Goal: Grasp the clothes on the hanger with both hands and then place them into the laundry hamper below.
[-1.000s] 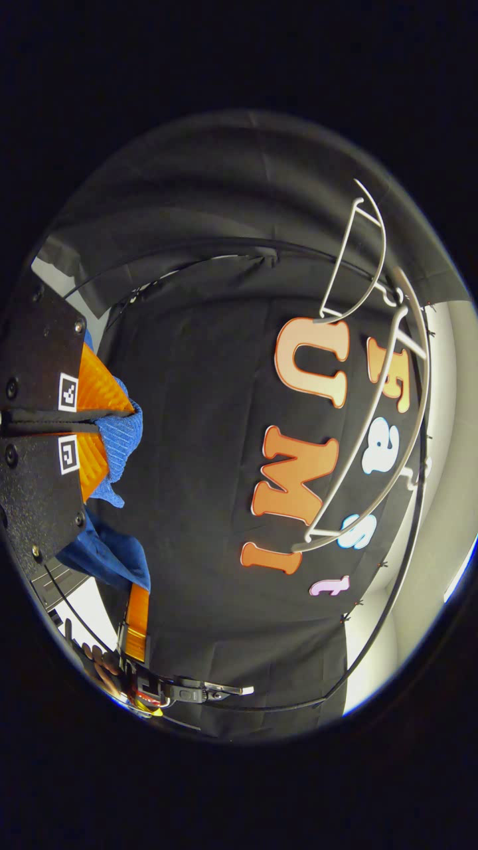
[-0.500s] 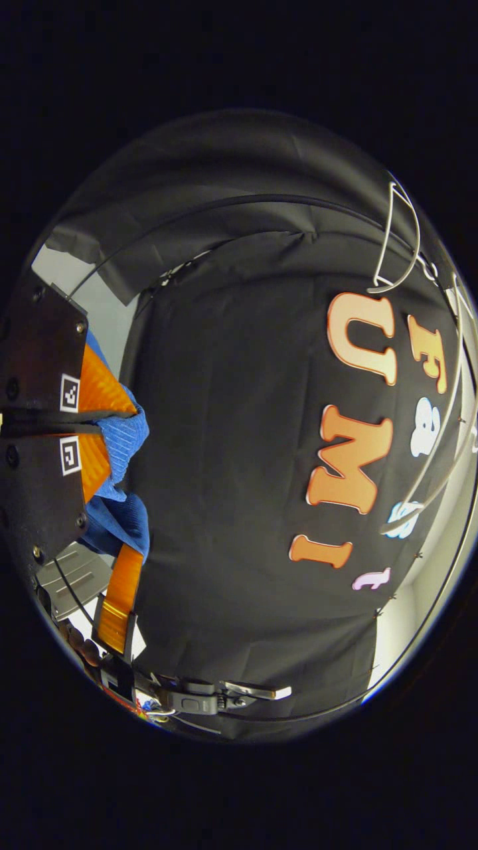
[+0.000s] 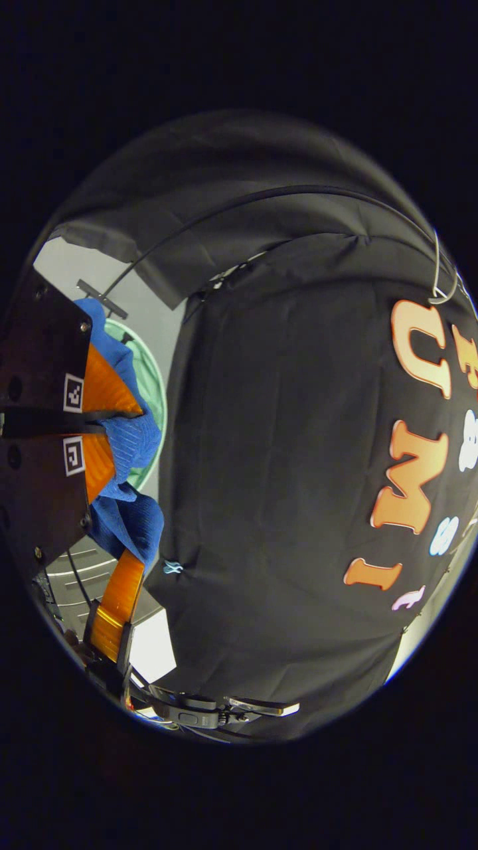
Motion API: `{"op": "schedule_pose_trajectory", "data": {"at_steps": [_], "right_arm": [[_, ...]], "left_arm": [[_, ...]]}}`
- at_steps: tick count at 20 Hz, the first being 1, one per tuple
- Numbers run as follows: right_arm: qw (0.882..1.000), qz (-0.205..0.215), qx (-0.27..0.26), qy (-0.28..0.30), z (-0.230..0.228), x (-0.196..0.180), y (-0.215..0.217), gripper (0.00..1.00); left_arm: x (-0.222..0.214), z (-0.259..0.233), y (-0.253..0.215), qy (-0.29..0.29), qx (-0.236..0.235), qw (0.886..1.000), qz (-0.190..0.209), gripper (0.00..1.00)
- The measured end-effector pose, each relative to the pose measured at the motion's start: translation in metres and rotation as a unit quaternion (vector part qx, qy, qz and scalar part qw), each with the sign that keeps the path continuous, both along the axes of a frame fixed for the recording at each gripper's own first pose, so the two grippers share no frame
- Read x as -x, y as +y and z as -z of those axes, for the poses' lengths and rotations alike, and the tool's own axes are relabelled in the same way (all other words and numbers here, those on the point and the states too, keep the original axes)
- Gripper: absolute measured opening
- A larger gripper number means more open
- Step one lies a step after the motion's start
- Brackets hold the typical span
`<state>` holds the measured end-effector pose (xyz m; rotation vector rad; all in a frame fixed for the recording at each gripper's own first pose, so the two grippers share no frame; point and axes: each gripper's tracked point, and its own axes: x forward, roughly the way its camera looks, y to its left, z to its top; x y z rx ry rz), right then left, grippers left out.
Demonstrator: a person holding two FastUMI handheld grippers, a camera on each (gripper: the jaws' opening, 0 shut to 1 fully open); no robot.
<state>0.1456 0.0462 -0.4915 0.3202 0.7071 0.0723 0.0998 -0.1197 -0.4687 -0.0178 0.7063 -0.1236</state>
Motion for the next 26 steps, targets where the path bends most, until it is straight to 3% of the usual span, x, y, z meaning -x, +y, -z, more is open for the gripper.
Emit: {"op": "schedule_pose_trajectory", "data": {"at_steps": [5, 14, 17, 24, 25, 26], "right_arm": [[0.998, -0.011, 0.045, 0.049, 0.066, 0.012, -0.002, 0.07], [0.987, 0.0, 0.106, 0.119, 0.141, 0.053, -0.017, 0.07], [0.984, -0.005, 0.112, 0.14, 0.16, 0.06, -0.025, 0.07], [0.979, -0.006, 0.137, 0.15, 0.161, 0.065, -0.035, 0.08], [0.979, -0.006, 0.139, 0.148, 0.157, 0.064, -0.036, 0.09], [0.98, -0.006, 0.136, 0.143, 0.155, 0.063, -0.034, 0.27]], "left_arm": [[0.014, 0.063, 0.009, 0.063, -0.003, 0.998, -0.014, 0.0], [0.056, 0.145, 0.023, 0.154, -0.014, 0.987, -0.035, 0.01], [0.081, 0.161, 0.027, 0.183, 0.006, 0.981, -0.065, 0.0], [0.086, 0.156, 0.037, 0.189, -0.037, 0.98, -0.054, 0.02], [0.084, 0.154, 0.034, 0.185, -0.035, 0.981, -0.05, 0.03], [0.083, 0.152, 0.027, 0.185, -0.029, 0.981, -0.045, 0.1]]}}
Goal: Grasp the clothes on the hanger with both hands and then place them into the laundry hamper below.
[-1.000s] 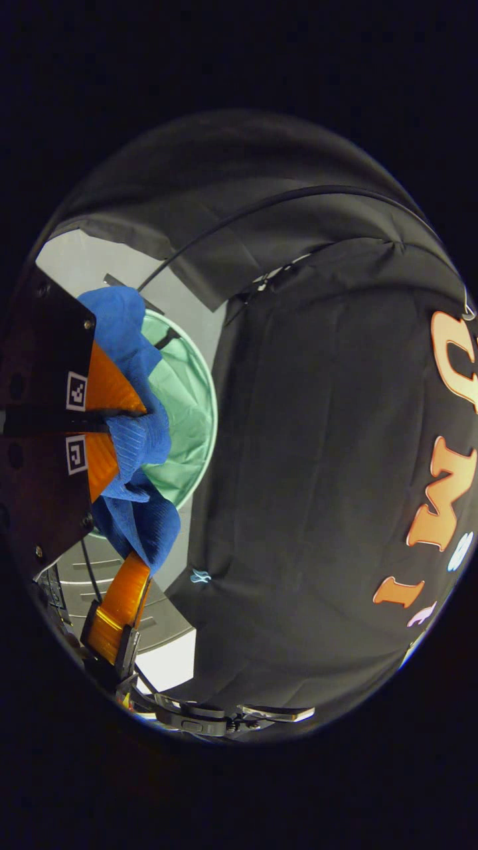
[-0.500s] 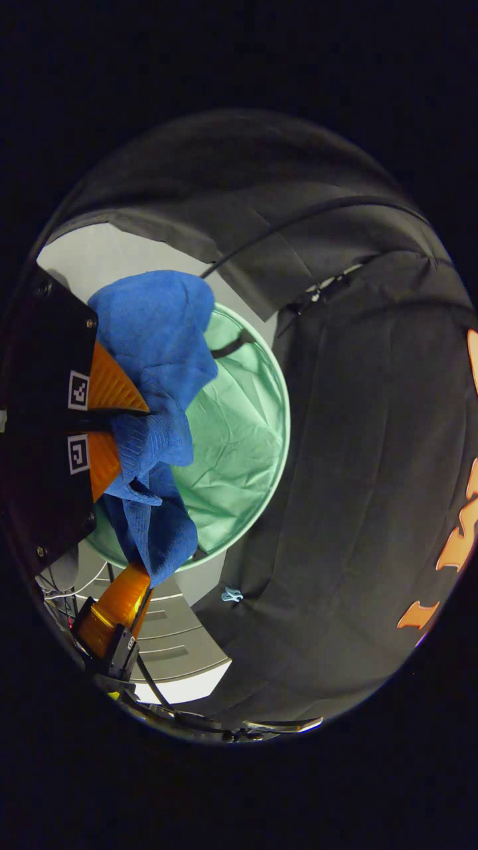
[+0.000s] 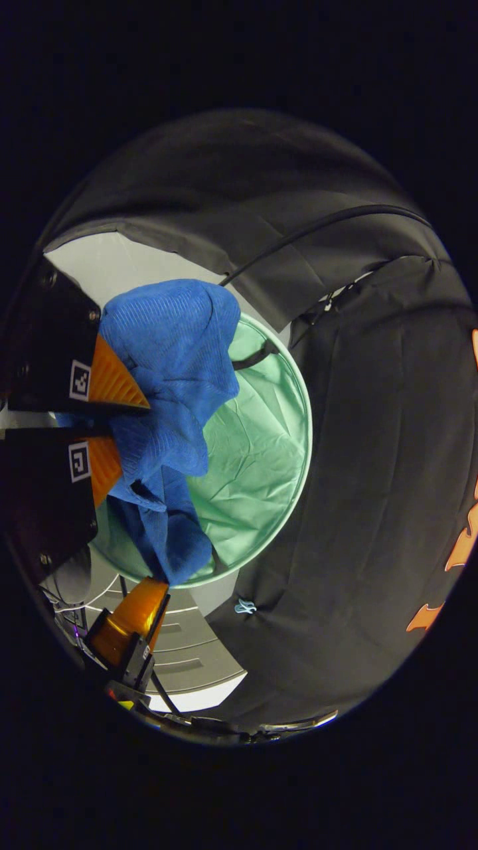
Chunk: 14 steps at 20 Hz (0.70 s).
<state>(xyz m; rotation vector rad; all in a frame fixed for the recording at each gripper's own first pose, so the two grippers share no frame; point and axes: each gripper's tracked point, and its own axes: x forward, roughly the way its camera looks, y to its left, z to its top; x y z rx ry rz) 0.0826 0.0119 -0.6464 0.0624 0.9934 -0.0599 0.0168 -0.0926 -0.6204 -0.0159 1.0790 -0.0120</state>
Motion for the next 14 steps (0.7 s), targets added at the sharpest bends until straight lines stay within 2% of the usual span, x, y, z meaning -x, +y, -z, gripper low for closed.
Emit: {"op": "schedule_pose_trajectory", "data": {"at_steps": [1, 2, 3, 4, 5, 6, 7, 8, 9, 11, 12, 13, 14], "right_arm": [[1.0, 0.003, -0.002, -0.004, -0.005, -0.001, 0.0, 0.19], [1.0, 0.008, 0.001, -0.007, -0.009, 0.001, -0.002, 0.33], [1.0, 0.008, -0.005, -0.011, -0.014, 0.0, -0.001, 0.32], [1.0, 0.01, -0.004, -0.012, -0.014, 0.0, -0.005, 0.37], [1.0, 0.012, -0.002, -0.013, -0.018, 0.002, -0.009, 0.42], [1.0, 0.014, 0.0, -0.017, -0.021, 0.002, -0.01, 0.54], [1.0, 0.013, -0.004, -0.021, -0.024, 0.001, -0.008, 0.43], [1.0, 0.015, -0.002, -0.024, -0.029, 0.002, -0.007, 0.57], [0.999, 0.016, -0.004, -0.028, -0.033, 0.005, -0.007, 0.58], [0.999, 0.014, -0.013, -0.035, -0.043, 0.006, -0.002, 0.65], [0.999, 0.014, -0.014, -0.04, -0.048, 0.008, -0.005, 0.82], [0.999, 0.014, -0.014, -0.045, -0.054, 0.008, -0.007, 0.75], [0.999, 0.015, -0.013, -0.05, -0.059, 0.008, -0.008, 0.9]], "left_arm": [[0.002, 0.002, -0.003, 0.001, 0.001, 1.0, 0.0, 0.13], [0.003, 0.001, -0.005, 0.0, 0.004, 1.0, 0.0, 0.19], [0.003, 0.0, -0.002, 0.0, 0.005, 1.0, -0.001, 0.24], [0.001, -0.002, 0.001, -0.003, 0.0, 1.0, -0.002, 0.31], [-0.001, -0.004, 0.003, -0.008, -0.004, 1.0, -0.001, 0.47], [-0.004, -0.008, 0.004, -0.014, -0.007, 1.0, -0.001, 0.63], [-0.003, -0.011, 0.007, -0.02, -0.015, 1.0, -0.003, 0.64], [-0.006, -0.013, 0.008, -0.024, -0.018, 1.0, -0.003, 0.65], [-0.004, -0.019, 0.01, -0.029, -0.02, 0.999, -0.003, 0.68], [-0.006, -0.03, 0.013, -0.044, -0.023, 0.999, -0.004, 0.88], [-0.007, -0.037, 0.013, -0.051, -0.023, 0.998, -0.002, 0.99], [-0.005, -0.043, 0.012, -0.058, -0.023, 0.998, 0.0, 0.97], [-0.003, -0.054, 0.011, -0.067, -0.022, 0.998, 0.001, 0.96]]}}
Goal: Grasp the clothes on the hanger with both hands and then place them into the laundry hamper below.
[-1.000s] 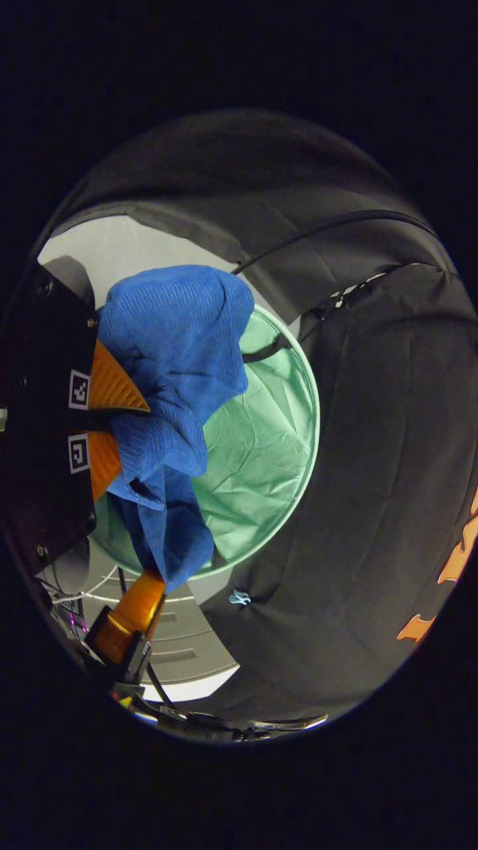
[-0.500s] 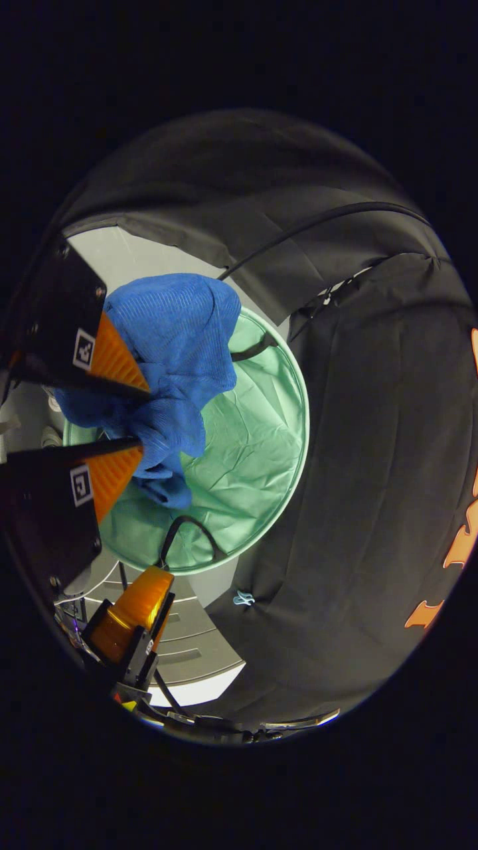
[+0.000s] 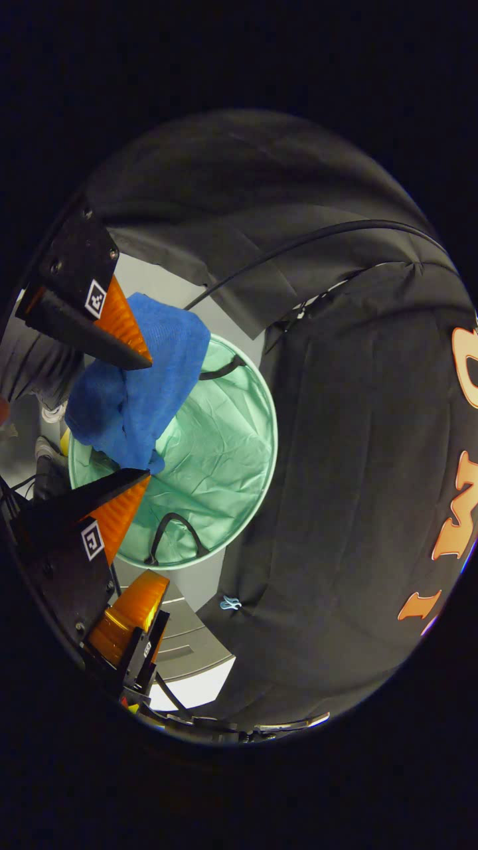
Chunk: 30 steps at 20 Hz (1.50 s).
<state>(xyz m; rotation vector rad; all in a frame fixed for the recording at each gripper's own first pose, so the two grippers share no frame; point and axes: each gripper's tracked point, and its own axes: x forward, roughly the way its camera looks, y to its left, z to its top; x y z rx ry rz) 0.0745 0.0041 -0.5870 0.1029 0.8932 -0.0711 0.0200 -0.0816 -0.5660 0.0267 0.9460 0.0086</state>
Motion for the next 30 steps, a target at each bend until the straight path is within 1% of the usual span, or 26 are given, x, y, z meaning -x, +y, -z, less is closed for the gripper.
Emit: {"op": "schedule_pose_trajectory", "data": {"at_steps": [1, 2, 5, 9, 15, 18, 22, 26, 27, 30], "right_arm": [[1.0, 0.001, 0.002, -0.005, -0.007, 0.002, 0.001, 0.84], [1.0, 0.003, 0.005, -0.01, -0.014, 0.005, 0.001, 0.99], [1.0, 0.001, 0.009, -0.027, -0.045, 0.009, -0.001, 0.99], [0.996, -0.004, 0.026, -0.081, -0.102, 0.01, -0.003, 0.99], [0.988, -0.016, 0.039, -0.148, -0.176, 0.012, -0.002, 0.99], [0.985, -0.01, 0.032, -0.171, -0.208, 0.017, -0.001, 0.99], [0.973, -0.008, 0.055, -0.225, -0.262, 0.022, -0.008, 0.98], [0.959, -0.011, 0.06, -0.277, -0.31, 0.032, -0.006, 0.98], [0.955, -0.01, 0.067, -0.288, -0.319, 0.034, -0.009, 0.98], [0.945, -0.009, 0.074, -0.319, -0.346, 0.042, -0.01, 0.98]], "left_arm": [[0.002, -0.011, -0.002, -0.008, 0.0, 1.0, 0.001, 0.96], [0.004, -0.021, -0.005, -0.016, 0.001, 1.0, 0.002, 0.96], [0.004, -0.052, -0.007, -0.045, 0.004, 0.999, 0.004, 0.96], [0.001, -0.1, -0.006, -0.092, -0.007, 0.996, 0.014, 0.97], [-0.008, -0.178, -0.004, -0.176, -0.013, 0.984, 0.027, 0.96], [-0.013, -0.224, -0.005, -0.234, 0.0, 0.972, 0.022, 0.96], [-0.009, -0.278, 0.001, -0.288, 0.009, 0.957, 0.014, 0.95], [-0.005, -0.335, 0.006, -0.351, -0.002, 0.936, 0.017, 0.95], [0.001, -0.345, 0.009, -0.364, -0.006, 0.931, 0.018, 0.93], [0.013, -0.379, 0.01, -0.403, -0.011, 0.915, 0.023, 0.95]]}}
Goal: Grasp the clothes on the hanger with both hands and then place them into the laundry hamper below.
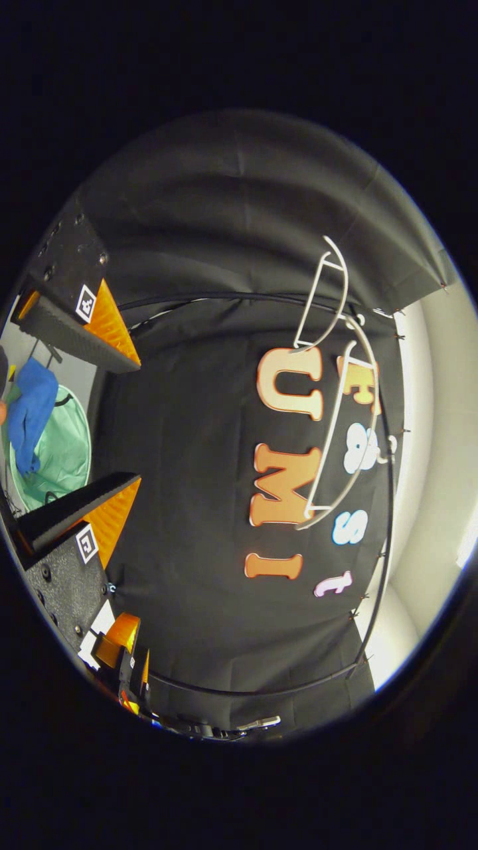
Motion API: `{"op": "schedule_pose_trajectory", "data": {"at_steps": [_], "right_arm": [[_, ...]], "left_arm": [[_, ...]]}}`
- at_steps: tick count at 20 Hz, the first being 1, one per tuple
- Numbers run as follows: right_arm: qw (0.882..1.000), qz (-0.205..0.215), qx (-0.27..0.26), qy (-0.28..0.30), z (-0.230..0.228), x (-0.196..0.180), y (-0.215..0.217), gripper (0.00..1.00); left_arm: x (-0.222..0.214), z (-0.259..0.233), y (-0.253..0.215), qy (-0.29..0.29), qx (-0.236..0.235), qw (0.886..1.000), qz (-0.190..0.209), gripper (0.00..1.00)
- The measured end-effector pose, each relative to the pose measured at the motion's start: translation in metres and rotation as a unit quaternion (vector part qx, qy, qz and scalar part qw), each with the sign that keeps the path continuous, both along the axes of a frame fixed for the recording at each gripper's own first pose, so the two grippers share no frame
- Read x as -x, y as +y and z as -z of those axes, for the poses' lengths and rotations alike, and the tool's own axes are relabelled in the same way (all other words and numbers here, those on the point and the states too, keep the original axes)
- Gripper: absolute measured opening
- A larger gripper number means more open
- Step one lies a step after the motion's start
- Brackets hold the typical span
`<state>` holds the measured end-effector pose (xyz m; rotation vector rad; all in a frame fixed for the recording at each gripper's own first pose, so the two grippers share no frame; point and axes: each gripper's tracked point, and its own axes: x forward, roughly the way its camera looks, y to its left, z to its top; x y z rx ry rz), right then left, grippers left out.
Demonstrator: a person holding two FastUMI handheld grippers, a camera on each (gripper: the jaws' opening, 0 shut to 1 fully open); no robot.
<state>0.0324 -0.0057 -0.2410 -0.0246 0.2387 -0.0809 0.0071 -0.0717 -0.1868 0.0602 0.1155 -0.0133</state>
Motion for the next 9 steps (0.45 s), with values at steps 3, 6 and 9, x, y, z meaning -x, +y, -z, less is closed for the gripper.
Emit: {"op": "schedule_pose_trajectory", "data": {"at_steps": [3, 6, 9], "right_arm": [[1.0, 0.006, 0.002, -0.03, -0.025, 0.012, -0.004, 0.98], [0.998, 0.014, 0.007, -0.056, -0.046, 0.02, -0.007, 0.98], [0.997, 0.017, 0.009, -0.073, -0.058, 0.026, -0.008, 0.89]], "left_arm": [[0.011, -0.026, 0.004, -0.022, -0.002, 1.0, -0.003, 0.95], [0.022, -0.048, 0.015, -0.043, 0.0, 0.999, -0.012, 0.93], [0.024, -0.053, 0.021, -0.053, 0.01, 0.998, -0.017, 0.93]]}}
